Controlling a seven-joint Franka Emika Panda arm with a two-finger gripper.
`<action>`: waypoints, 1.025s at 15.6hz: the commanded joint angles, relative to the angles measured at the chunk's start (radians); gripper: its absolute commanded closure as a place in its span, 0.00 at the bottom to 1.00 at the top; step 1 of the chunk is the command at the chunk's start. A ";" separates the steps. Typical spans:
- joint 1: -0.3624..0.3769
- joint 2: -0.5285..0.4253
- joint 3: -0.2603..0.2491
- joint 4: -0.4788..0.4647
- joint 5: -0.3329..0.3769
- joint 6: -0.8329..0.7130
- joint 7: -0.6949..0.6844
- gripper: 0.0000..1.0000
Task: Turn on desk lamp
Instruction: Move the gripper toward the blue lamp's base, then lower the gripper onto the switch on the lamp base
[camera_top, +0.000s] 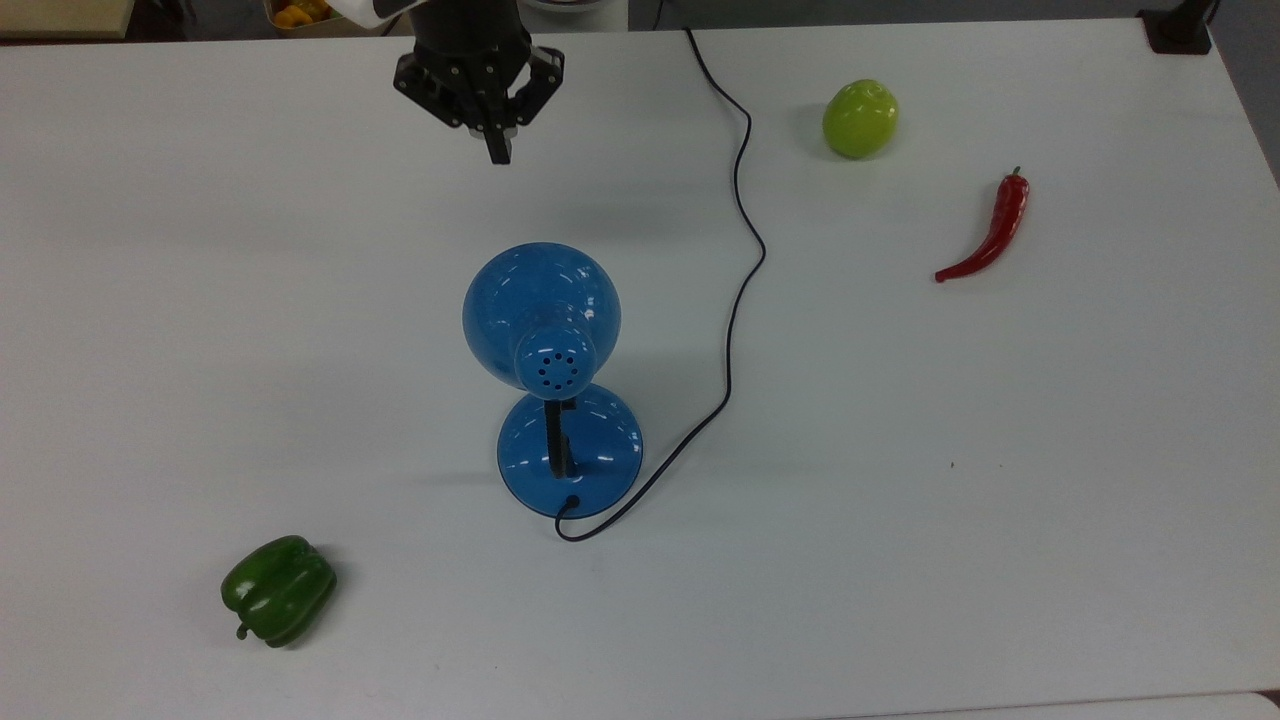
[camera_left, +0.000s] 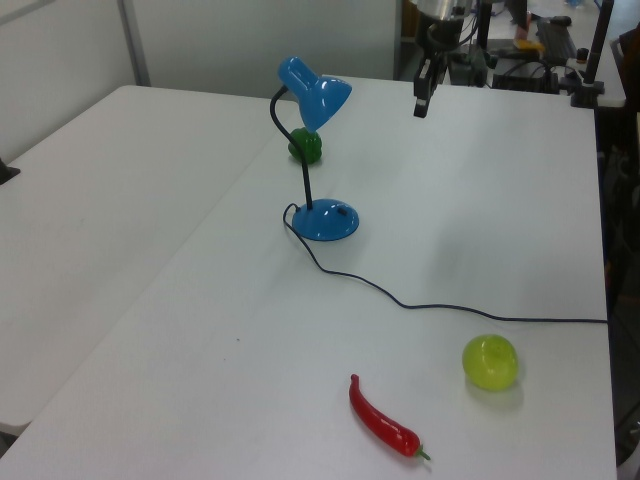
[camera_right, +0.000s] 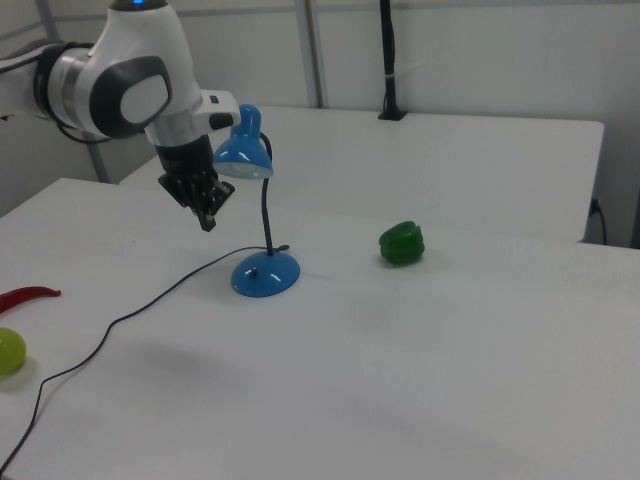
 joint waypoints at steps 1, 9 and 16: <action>0.020 0.025 -0.007 -0.040 0.021 0.095 -0.023 1.00; 0.053 0.108 0.007 -0.101 0.023 0.364 -0.009 1.00; 0.052 0.224 0.033 -0.095 0.021 0.549 -0.009 1.00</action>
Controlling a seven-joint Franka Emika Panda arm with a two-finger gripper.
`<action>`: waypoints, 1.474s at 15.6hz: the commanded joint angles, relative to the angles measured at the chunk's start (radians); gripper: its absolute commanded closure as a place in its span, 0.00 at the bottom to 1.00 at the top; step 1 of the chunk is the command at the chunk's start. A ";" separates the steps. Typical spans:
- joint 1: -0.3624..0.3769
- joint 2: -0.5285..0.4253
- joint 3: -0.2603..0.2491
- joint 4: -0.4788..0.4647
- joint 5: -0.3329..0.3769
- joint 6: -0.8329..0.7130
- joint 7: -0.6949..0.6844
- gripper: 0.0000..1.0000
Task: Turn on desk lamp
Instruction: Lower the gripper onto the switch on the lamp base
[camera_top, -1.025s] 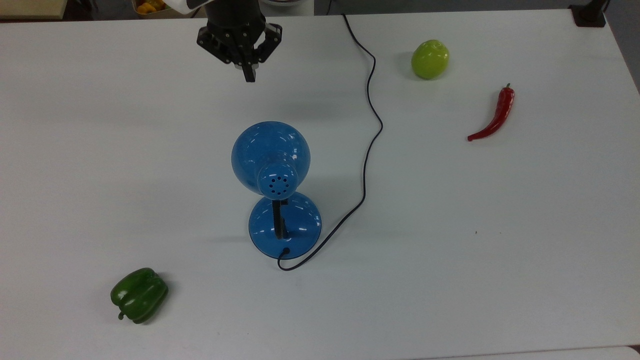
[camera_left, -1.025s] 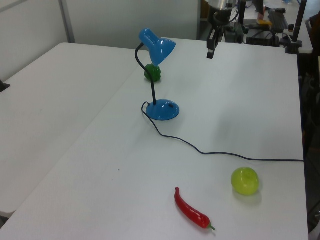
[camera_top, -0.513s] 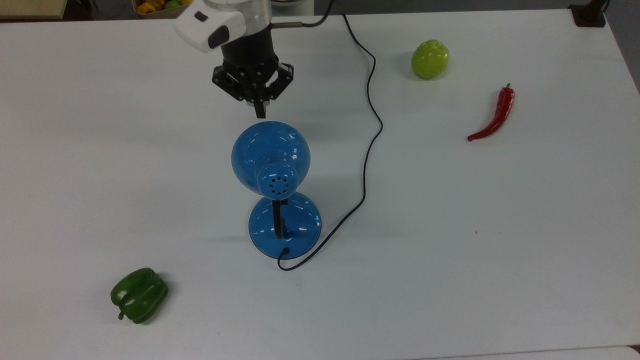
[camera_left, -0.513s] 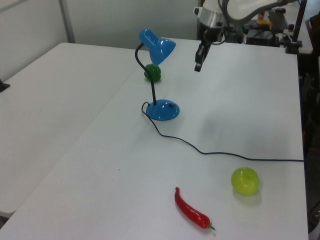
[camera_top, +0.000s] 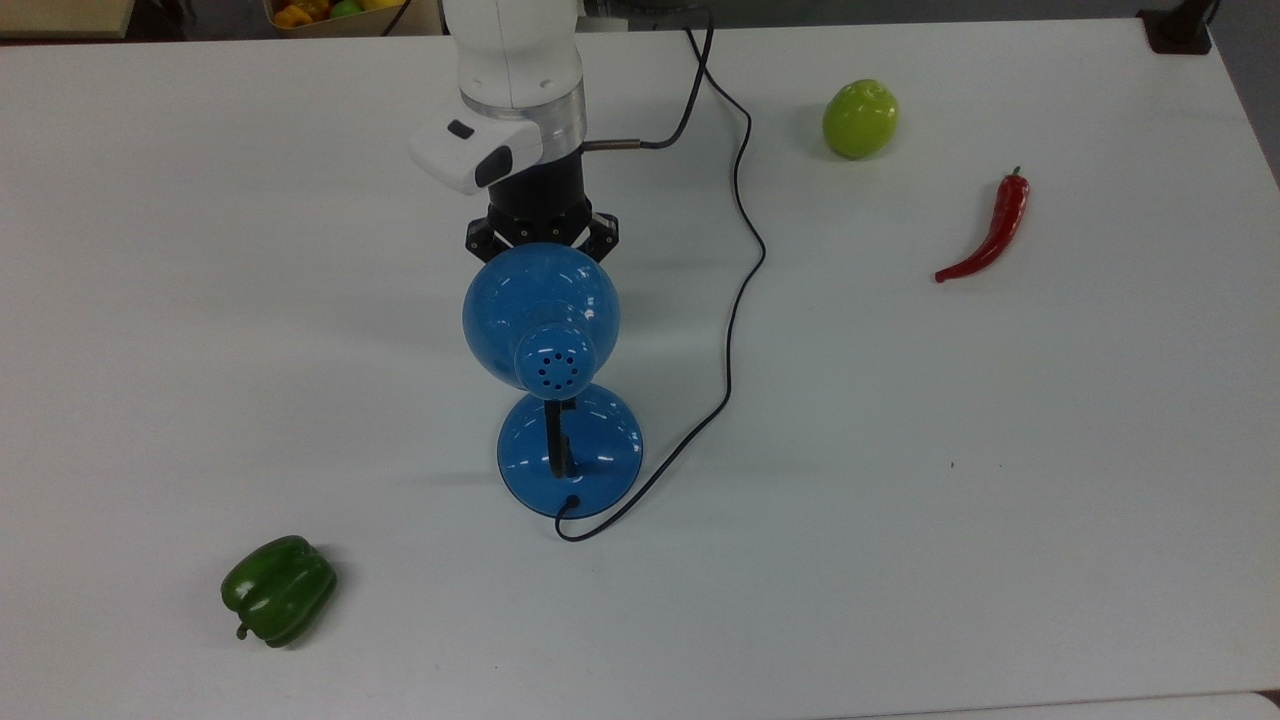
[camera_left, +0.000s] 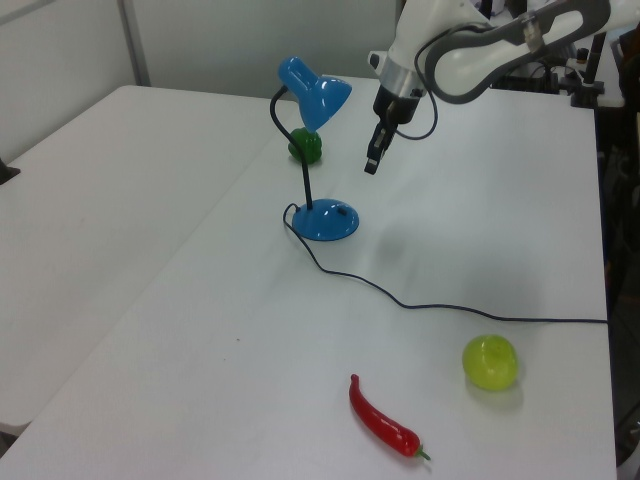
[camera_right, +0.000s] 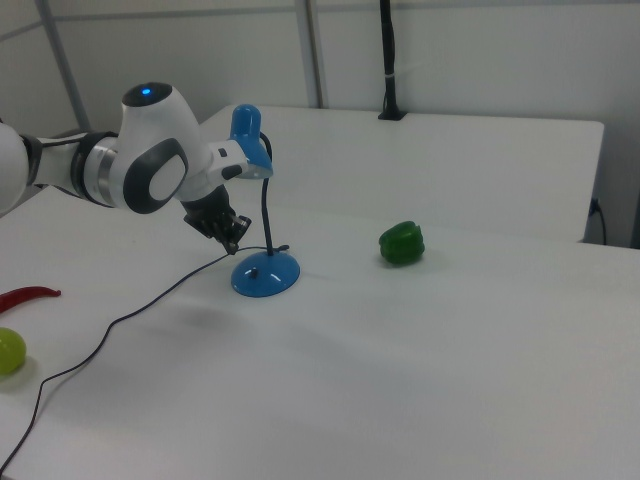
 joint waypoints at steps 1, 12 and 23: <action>0.007 0.049 0.007 0.000 0.019 0.118 -0.009 1.00; 0.007 0.161 0.015 0.001 0.019 0.347 0.011 1.00; 0.004 0.205 0.027 0.004 0.013 0.353 0.011 1.00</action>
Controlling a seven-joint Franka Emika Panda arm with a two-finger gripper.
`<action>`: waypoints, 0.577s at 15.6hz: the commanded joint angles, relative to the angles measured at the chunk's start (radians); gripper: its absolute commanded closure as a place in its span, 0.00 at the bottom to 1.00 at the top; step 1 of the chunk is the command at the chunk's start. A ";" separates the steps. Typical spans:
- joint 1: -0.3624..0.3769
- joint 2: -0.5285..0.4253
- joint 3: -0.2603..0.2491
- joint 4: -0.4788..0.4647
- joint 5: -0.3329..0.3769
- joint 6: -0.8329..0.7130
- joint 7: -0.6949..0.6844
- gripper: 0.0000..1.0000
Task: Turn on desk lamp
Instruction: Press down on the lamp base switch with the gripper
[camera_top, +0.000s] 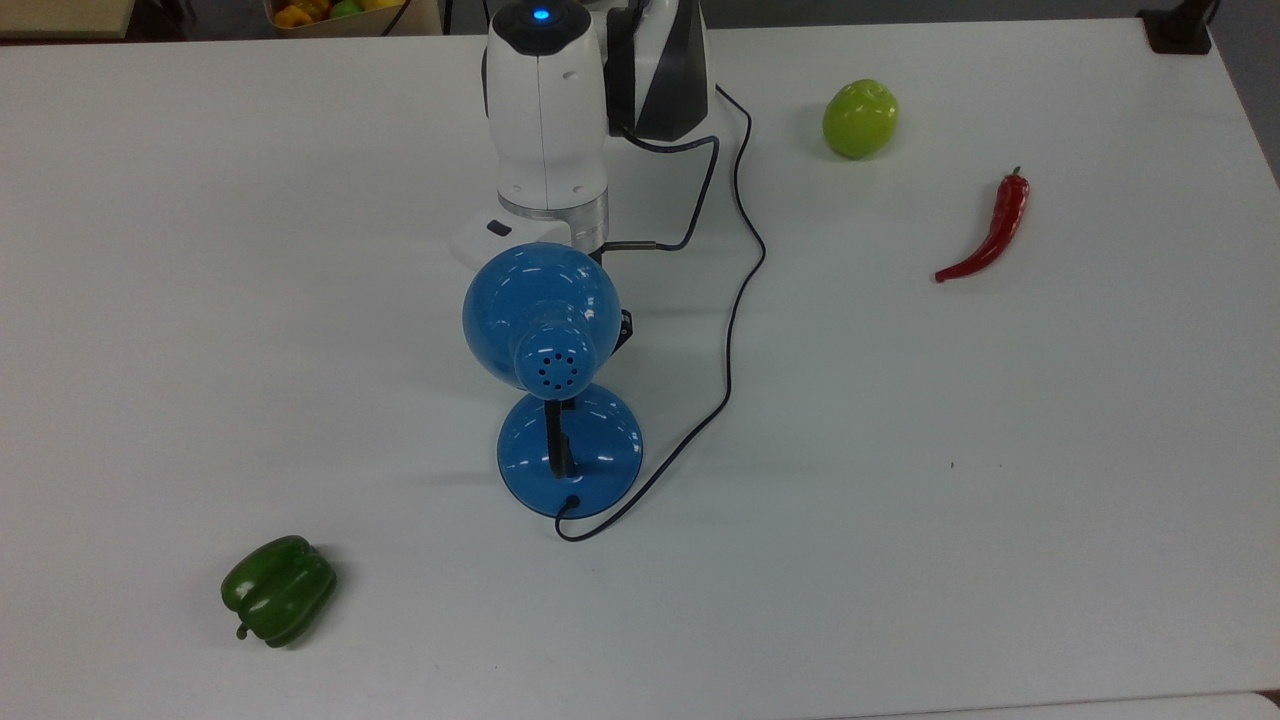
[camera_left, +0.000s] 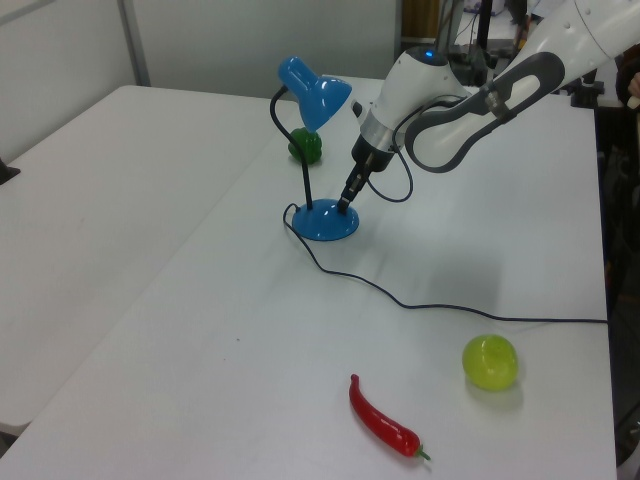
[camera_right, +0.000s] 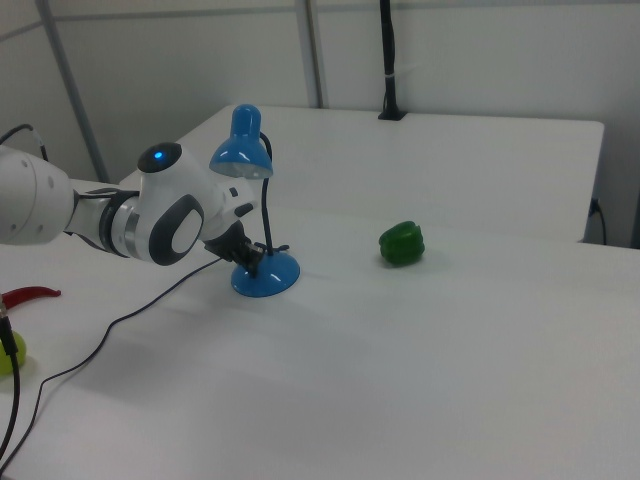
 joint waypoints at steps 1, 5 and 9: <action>0.004 0.012 0.002 0.003 0.007 0.027 0.009 1.00; 0.004 0.020 0.002 0.003 0.016 0.072 0.009 1.00; 0.004 0.021 0.004 0.003 0.013 0.072 0.009 1.00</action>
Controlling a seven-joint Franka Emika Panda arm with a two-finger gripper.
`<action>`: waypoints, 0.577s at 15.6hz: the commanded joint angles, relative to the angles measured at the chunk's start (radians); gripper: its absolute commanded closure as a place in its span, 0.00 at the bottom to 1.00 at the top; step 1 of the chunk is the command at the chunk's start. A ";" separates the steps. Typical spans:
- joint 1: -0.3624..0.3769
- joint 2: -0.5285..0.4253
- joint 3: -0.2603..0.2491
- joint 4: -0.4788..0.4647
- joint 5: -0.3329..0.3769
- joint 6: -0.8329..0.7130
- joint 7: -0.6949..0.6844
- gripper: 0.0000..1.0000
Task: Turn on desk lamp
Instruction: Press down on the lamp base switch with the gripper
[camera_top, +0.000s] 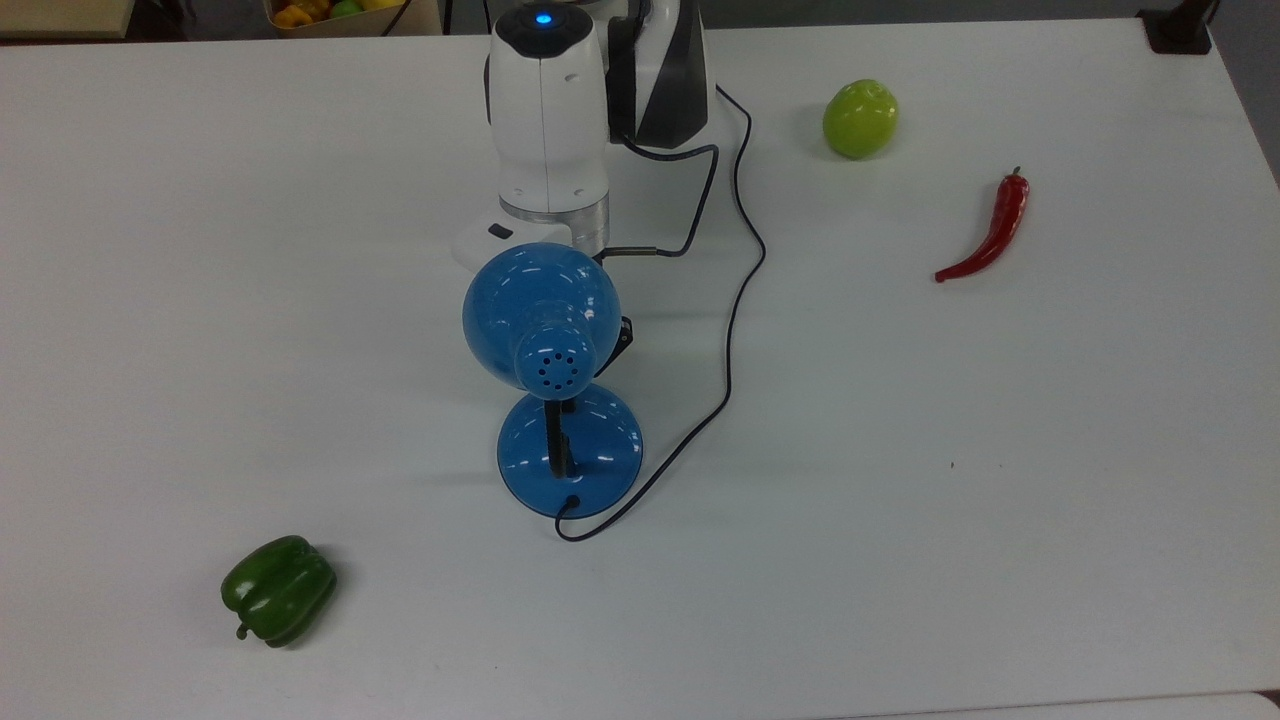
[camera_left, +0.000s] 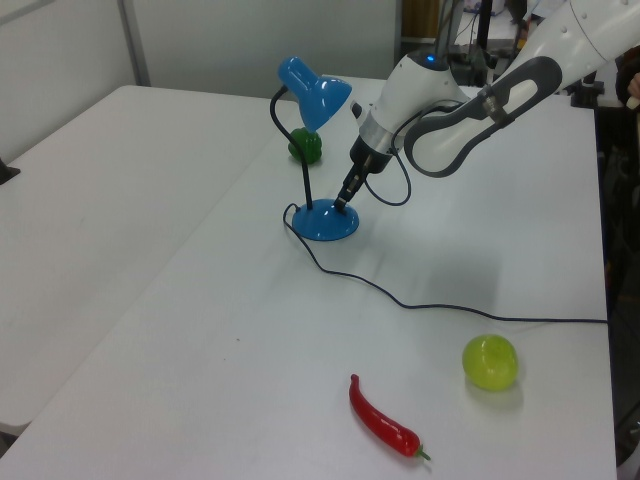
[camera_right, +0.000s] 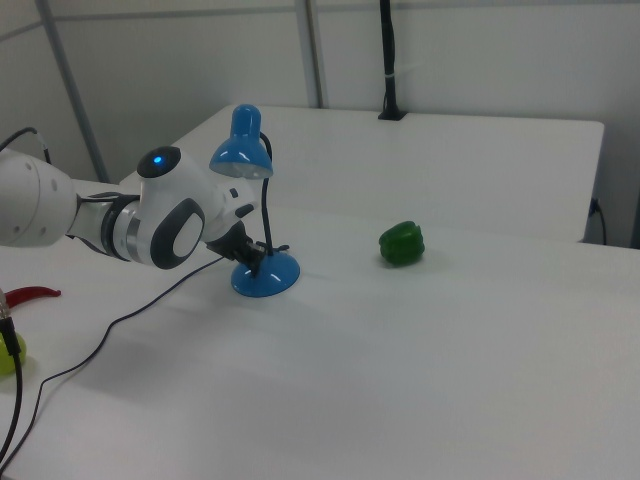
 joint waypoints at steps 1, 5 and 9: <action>0.004 0.006 0.003 0.003 0.013 0.022 0.009 1.00; 0.006 0.014 0.003 0.003 0.011 0.022 0.009 1.00; 0.006 0.016 0.003 0.003 0.008 0.022 0.009 1.00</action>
